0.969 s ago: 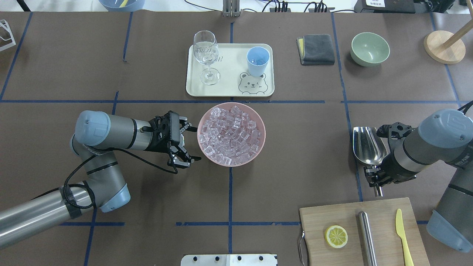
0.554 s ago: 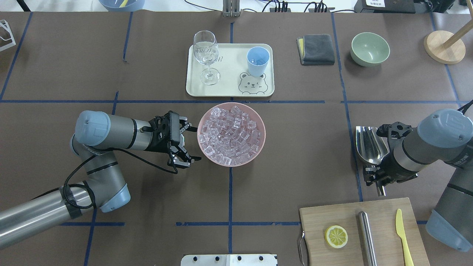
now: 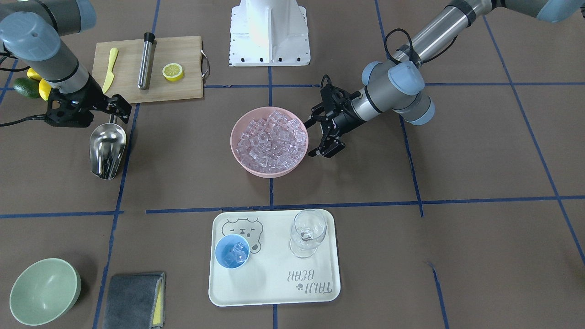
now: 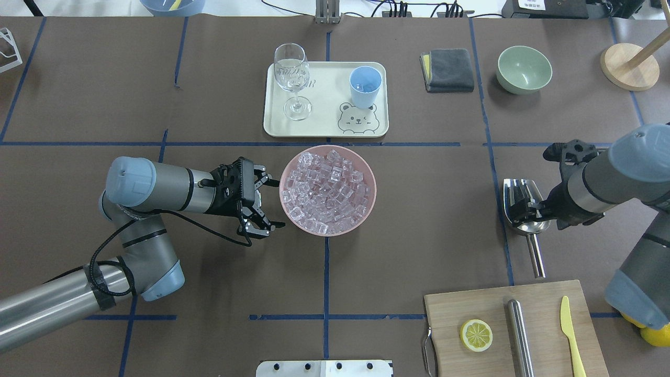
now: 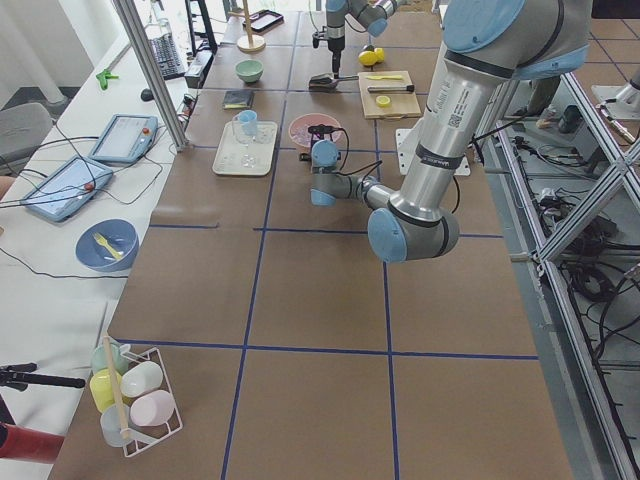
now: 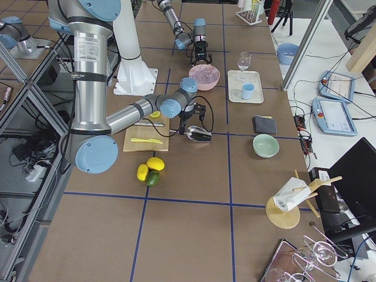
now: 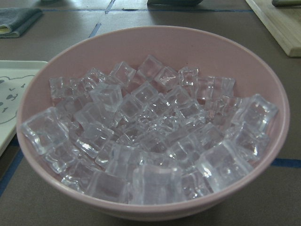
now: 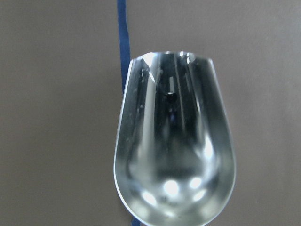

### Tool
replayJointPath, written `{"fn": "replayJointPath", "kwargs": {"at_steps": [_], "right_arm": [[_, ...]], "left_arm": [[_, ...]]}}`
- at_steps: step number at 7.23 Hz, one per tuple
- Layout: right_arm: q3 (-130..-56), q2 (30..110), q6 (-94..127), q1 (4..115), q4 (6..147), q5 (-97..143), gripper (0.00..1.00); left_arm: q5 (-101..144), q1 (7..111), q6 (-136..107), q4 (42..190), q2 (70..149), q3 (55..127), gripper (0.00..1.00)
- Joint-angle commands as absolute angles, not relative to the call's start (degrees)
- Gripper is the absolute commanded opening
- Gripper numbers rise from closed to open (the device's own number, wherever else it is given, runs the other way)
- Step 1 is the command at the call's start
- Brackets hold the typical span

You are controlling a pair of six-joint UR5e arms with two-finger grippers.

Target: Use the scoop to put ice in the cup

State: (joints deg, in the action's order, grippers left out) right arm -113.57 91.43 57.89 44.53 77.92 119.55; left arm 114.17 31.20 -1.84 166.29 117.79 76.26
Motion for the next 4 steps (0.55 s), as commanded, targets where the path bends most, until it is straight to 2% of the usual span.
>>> {"fn": "replayJointPath", "kwargs": {"at_steps": [1, 4], "right_arm": [[-113.1, 91.1, 39.0, 56.1, 82.5, 121.6, 1.0], [-111.9, 92.1, 1.2, 79.7, 98.2, 128.8, 1.0]], "left_arm": [[114.2, 31.3, -1.9, 166.3, 117.7, 76.3, 1.0], [114.3, 31.8, -2.2, 166.3, 117.6, 76.7, 1.0]]}}
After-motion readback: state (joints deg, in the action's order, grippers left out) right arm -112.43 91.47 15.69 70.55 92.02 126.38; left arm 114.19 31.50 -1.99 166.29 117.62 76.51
